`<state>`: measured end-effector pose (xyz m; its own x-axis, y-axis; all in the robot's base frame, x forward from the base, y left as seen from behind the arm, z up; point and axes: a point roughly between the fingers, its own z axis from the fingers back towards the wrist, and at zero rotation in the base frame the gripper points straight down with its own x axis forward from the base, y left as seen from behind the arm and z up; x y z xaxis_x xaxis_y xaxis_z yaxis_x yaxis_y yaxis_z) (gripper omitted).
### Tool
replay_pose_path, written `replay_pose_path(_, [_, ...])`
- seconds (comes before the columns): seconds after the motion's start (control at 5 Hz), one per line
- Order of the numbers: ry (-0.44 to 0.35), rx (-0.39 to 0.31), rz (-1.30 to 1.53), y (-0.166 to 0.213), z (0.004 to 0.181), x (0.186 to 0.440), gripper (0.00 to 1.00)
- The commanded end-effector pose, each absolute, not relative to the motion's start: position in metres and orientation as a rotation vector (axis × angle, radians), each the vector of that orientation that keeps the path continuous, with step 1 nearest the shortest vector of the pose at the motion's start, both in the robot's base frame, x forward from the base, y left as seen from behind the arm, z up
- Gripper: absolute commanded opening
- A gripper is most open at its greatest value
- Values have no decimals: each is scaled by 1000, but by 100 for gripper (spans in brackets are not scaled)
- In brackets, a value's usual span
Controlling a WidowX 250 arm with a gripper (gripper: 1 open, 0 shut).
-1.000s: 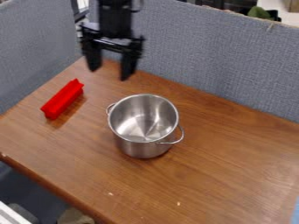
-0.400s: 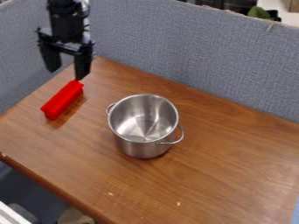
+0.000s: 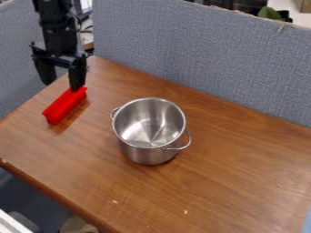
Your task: Put the red object in the metal pot
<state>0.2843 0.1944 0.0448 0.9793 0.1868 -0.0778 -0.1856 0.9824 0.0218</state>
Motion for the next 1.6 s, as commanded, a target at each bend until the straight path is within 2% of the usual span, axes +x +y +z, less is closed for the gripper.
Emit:
replay_pose_path(0.0, [23, 17, 219, 207, 48, 293, 100])
replay_pose_path(0.4, [12, -23, 253, 217, 32, 303, 100])
replay_pose_path(1.4, [7, -44, 301, 233, 24, 320, 100])
